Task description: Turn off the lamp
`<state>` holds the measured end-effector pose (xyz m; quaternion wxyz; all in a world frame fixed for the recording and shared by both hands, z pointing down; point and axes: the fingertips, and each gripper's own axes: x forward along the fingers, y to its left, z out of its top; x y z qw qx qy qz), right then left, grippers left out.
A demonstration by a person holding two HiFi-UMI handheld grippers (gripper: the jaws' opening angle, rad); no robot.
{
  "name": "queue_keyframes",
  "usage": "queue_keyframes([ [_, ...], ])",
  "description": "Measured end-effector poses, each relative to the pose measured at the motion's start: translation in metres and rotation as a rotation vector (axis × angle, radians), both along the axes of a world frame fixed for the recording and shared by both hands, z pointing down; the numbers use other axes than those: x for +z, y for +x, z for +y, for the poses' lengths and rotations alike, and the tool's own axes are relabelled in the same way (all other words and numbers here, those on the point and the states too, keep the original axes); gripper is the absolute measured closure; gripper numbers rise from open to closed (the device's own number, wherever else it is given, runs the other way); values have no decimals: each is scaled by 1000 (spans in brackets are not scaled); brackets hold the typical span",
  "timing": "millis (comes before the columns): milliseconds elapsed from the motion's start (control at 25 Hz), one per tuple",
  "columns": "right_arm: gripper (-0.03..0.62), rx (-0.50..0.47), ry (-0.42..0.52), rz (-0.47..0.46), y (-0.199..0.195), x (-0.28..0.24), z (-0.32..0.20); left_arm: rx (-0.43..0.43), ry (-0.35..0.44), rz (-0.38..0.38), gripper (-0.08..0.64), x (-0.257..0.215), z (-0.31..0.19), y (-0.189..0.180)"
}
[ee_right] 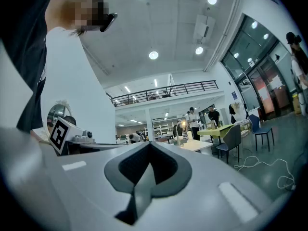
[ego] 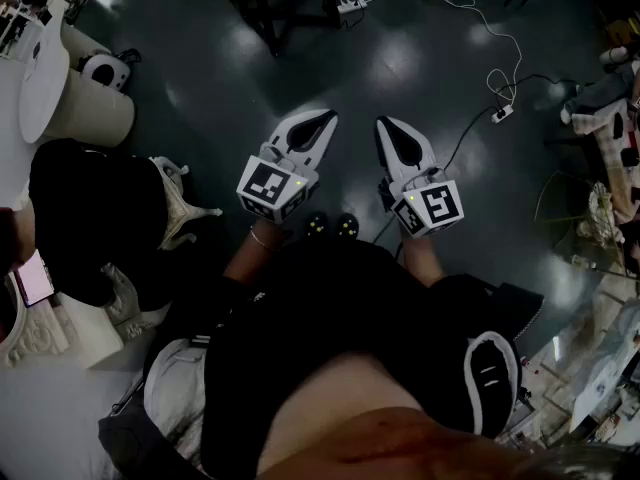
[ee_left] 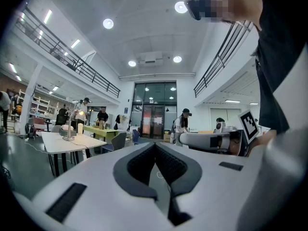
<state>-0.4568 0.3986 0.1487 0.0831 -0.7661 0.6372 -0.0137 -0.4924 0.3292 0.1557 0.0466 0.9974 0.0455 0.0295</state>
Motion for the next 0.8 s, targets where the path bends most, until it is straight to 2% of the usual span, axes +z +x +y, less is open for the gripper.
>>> queue_keyframes([
  [440,592,34,23,-25,6,-3,6,38,7,19,554,0,6,3],
  [800,592,24,39,-39,9,-3,9,2,-29,7,554,0,5,2],
])
